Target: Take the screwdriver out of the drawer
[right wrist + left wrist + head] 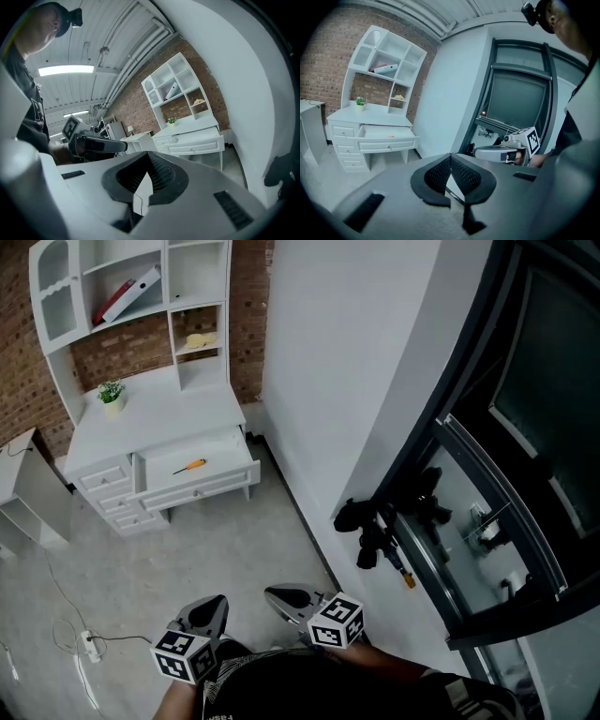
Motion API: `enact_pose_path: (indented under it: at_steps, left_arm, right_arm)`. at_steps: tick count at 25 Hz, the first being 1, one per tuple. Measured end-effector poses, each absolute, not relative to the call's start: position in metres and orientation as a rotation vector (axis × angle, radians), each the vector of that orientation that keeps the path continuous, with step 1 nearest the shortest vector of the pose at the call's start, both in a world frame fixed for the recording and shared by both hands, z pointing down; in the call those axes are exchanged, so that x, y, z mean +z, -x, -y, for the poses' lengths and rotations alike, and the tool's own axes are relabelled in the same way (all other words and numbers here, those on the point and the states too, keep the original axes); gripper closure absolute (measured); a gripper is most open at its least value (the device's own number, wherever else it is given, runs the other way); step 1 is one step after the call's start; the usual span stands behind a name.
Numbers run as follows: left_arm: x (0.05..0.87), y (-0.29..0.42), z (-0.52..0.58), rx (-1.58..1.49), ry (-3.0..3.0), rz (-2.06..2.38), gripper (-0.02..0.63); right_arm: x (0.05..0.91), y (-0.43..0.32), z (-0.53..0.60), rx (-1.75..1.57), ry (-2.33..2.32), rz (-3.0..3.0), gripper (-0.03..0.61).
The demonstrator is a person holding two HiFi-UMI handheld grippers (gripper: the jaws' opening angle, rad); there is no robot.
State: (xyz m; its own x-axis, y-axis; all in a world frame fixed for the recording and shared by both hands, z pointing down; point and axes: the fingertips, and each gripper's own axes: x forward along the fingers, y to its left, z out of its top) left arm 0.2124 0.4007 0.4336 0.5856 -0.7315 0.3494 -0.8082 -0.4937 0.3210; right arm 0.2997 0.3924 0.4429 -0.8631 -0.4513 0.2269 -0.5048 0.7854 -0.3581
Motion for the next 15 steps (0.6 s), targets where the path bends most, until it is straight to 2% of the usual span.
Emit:
enact_pose_path:
  at_steps: [15]
  left_arm:
    - [0.435,-0.221,-0.402,0.218,-2.305,1.244,0.598]
  right_arm:
    - [0.443,-0.311,-0.391,0.666,-0.751,2.86,0.572]
